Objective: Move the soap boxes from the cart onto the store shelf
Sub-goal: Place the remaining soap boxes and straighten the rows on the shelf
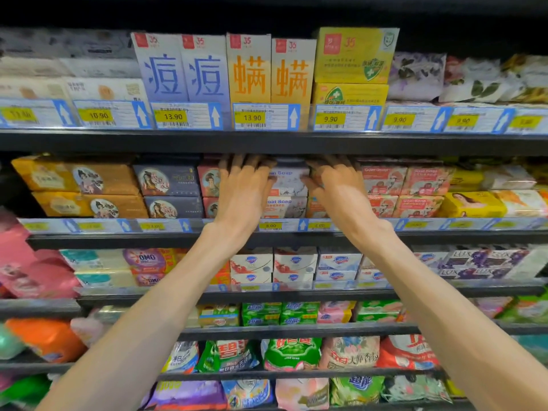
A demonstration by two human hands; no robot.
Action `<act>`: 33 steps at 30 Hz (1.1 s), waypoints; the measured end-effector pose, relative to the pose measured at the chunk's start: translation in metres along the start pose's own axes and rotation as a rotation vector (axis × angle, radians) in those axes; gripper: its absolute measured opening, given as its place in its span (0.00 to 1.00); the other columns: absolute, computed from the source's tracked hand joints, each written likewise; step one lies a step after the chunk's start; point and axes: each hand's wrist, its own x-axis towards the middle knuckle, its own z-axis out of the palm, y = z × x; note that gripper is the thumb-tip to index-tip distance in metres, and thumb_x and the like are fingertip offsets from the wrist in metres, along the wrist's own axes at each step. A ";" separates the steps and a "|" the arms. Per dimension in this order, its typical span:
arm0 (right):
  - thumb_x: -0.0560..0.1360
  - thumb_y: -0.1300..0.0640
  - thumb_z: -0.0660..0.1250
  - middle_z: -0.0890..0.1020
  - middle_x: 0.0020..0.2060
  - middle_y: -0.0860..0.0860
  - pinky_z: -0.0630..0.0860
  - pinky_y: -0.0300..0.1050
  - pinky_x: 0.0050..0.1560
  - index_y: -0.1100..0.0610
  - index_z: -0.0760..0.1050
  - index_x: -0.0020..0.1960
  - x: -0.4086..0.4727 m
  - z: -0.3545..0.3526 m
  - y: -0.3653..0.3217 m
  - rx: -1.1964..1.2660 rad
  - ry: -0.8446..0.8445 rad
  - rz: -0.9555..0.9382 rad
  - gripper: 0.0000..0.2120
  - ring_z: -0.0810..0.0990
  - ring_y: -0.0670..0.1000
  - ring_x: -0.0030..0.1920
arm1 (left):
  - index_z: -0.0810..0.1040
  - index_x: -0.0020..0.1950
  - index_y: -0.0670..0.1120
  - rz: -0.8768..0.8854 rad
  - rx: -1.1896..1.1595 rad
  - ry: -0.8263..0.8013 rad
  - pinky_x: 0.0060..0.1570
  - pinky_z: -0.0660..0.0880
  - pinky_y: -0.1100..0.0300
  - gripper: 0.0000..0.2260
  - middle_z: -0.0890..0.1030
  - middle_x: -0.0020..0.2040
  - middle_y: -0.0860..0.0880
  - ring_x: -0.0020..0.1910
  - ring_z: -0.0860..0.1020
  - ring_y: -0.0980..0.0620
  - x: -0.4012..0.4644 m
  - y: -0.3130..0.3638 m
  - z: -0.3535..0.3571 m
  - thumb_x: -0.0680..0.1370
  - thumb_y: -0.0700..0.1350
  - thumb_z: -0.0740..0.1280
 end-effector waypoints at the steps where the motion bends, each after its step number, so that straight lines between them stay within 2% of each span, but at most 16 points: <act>1: 0.80 0.44 0.62 0.82 0.60 0.56 0.68 0.56 0.66 0.52 0.79 0.63 0.000 0.000 -0.001 -0.003 0.000 0.005 0.18 0.75 0.63 0.62 | 0.82 0.61 0.49 -0.008 -0.005 -0.005 0.69 0.64 0.40 0.12 0.82 0.62 0.47 0.67 0.73 0.39 0.001 0.000 -0.001 0.80 0.50 0.66; 6: 0.79 0.49 0.66 0.83 0.56 0.57 0.66 0.59 0.67 0.56 0.81 0.60 -0.008 -0.002 -0.004 -0.004 0.109 -0.034 0.15 0.77 0.63 0.59 | 0.82 0.62 0.49 -0.012 -0.020 -0.036 0.69 0.63 0.39 0.12 0.82 0.62 0.48 0.67 0.72 0.39 0.003 0.000 -0.003 0.80 0.50 0.67; 15: 0.80 0.48 0.64 0.82 0.58 0.57 0.68 0.59 0.66 0.55 0.80 0.62 -0.005 0.007 -0.001 0.014 0.100 -0.007 0.16 0.75 0.63 0.63 | 0.82 0.62 0.49 0.006 -0.006 -0.042 0.69 0.65 0.39 0.14 0.82 0.61 0.47 0.66 0.73 0.40 0.001 -0.002 -0.006 0.80 0.52 0.67; 20: 0.79 0.51 0.65 0.82 0.54 0.57 0.74 0.58 0.59 0.57 0.76 0.65 -0.020 0.005 0.003 0.054 0.180 -0.019 0.18 0.77 0.62 0.57 | 0.78 0.65 0.47 0.045 -0.013 0.036 0.68 0.67 0.44 0.14 0.79 0.63 0.46 0.63 0.73 0.41 -0.009 0.006 -0.007 0.81 0.50 0.65; 22: 0.79 0.52 0.65 0.81 0.56 0.56 0.73 0.56 0.61 0.57 0.75 0.66 -0.031 -0.002 0.009 0.060 0.186 -0.032 0.18 0.77 0.60 0.57 | 0.77 0.66 0.46 0.103 -0.080 0.044 0.66 0.68 0.47 0.15 0.79 0.62 0.46 0.62 0.74 0.43 -0.019 0.019 -0.010 0.80 0.47 0.65; 26: 0.80 0.55 0.65 0.80 0.60 0.55 0.74 0.53 0.62 0.58 0.76 0.65 -0.052 -0.021 0.036 0.078 0.183 -0.064 0.15 0.77 0.58 0.61 | 0.76 0.69 0.46 0.250 -0.249 -0.016 0.72 0.66 0.48 0.18 0.77 0.68 0.49 0.69 0.72 0.46 -0.033 0.062 -0.011 0.79 0.43 0.64; 28: 0.80 0.56 0.64 0.80 0.62 0.53 0.74 0.53 0.61 0.57 0.76 0.66 -0.060 -0.029 0.053 0.080 0.166 -0.050 0.15 0.77 0.56 0.62 | 0.75 0.70 0.46 0.289 -0.270 -0.058 0.72 0.66 0.48 0.19 0.76 0.69 0.49 0.70 0.72 0.46 -0.034 0.083 -0.006 0.79 0.43 0.64; 33: 0.81 0.54 0.63 0.79 0.63 0.52 0.72 0.52 0.61 0.55 0.76 0.65 -0.076 -0.041 0.104 0.069 0.131 -0.021 0.14 0.75 0.55 0.64 | 0.73 0.72 0.47 0.196 -0.241 -0.181 0.68 0.70 0.48 0.21 0.76 0.71 0.51 0.70 0.71 0.45 -0.026 0.126 0.007 0.78 0.44 0.65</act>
